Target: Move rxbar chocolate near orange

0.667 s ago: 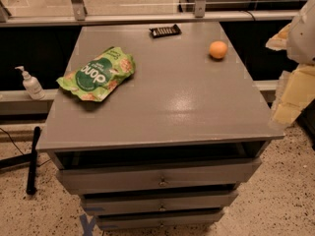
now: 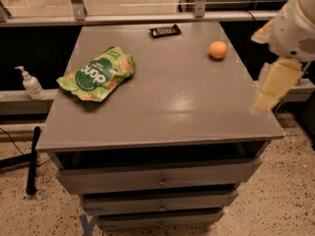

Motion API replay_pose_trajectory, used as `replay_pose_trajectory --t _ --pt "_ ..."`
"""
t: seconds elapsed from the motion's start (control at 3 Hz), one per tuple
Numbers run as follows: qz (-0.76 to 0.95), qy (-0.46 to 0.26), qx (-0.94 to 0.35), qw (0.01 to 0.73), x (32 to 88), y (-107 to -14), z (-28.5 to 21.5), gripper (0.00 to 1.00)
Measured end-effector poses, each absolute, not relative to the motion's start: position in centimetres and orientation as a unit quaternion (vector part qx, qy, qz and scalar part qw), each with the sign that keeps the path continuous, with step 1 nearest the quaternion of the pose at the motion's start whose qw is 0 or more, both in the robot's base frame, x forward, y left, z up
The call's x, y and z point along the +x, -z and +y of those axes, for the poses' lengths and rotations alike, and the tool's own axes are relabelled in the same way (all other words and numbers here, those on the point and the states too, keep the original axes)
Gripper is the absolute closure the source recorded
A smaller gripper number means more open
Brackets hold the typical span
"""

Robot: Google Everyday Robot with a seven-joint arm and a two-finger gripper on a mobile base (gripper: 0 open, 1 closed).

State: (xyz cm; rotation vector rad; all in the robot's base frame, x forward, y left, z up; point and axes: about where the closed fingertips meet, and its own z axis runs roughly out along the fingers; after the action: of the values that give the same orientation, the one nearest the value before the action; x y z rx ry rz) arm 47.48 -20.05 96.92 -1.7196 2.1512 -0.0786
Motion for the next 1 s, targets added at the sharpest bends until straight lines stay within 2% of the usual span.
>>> replay_pose_trajectory --t 1.0 --pt "0.713 -0.013 -0.618 0.331 67.9 -94.5 -12.2 0.0"
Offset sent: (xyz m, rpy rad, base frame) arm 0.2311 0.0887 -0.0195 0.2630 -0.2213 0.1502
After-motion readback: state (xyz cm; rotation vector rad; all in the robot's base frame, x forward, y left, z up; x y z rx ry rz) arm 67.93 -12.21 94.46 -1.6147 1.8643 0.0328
